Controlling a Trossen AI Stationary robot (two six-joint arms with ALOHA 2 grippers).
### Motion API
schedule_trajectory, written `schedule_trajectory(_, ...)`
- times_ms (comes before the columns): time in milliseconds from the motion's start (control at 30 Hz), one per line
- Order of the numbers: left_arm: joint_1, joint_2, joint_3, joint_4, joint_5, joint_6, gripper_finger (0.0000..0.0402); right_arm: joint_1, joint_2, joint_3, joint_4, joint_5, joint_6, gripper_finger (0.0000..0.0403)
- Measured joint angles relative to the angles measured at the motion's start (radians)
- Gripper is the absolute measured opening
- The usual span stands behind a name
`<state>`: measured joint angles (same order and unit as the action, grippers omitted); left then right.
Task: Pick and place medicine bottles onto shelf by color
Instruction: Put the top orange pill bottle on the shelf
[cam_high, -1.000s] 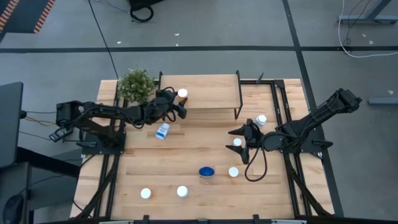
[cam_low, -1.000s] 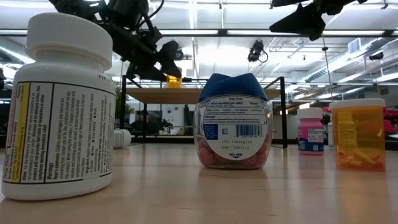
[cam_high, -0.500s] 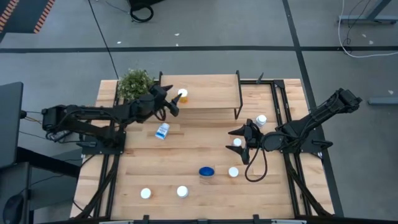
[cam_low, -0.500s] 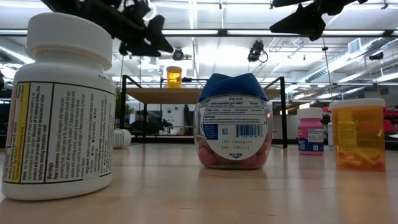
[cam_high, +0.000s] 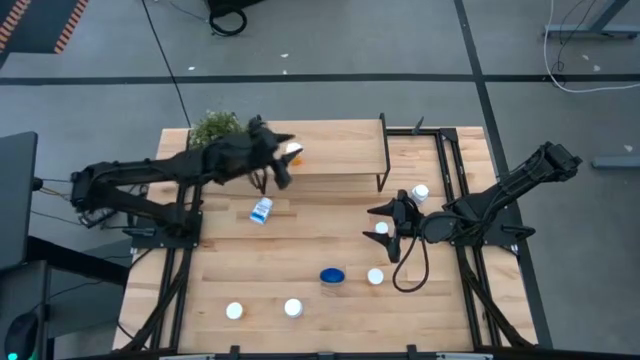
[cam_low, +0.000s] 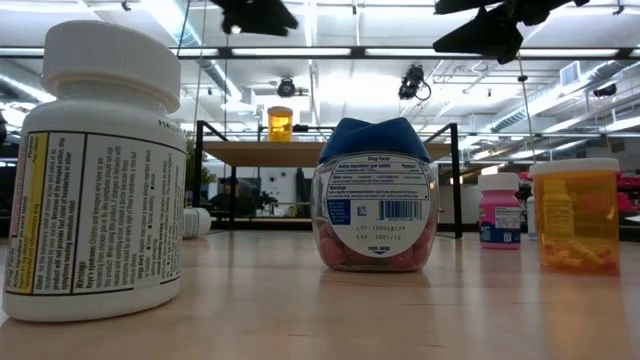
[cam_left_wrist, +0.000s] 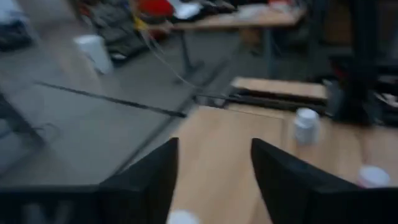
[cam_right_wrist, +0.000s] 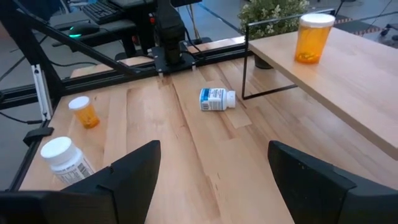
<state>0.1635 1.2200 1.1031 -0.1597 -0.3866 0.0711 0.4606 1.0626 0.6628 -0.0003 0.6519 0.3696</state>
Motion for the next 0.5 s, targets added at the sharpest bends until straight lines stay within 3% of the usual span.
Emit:
schedule_trajectory(267, 0.013, 0.236, 0.193, -0.34, 0.055, 0.005, 0.0024, 0.0, 0.0, 0.0, 0.011, 0.002, 0.006, 0.0305)
schedule_trajectory(333, 0.017, 0.269, 0.217, -0.362, 0.055, 0.008, 0.0009, 0.0, 0.0, 0.0, 0.01, 0.001, 0.006, 0.0305)
schedule_trajectory(500, 0.016, 0.312, 0.235, -0.345, 0.055, -0.016, 0.0015, 0.001, 0.0, 0.0, 0.008, -0.002, 0.006, 0.0305)
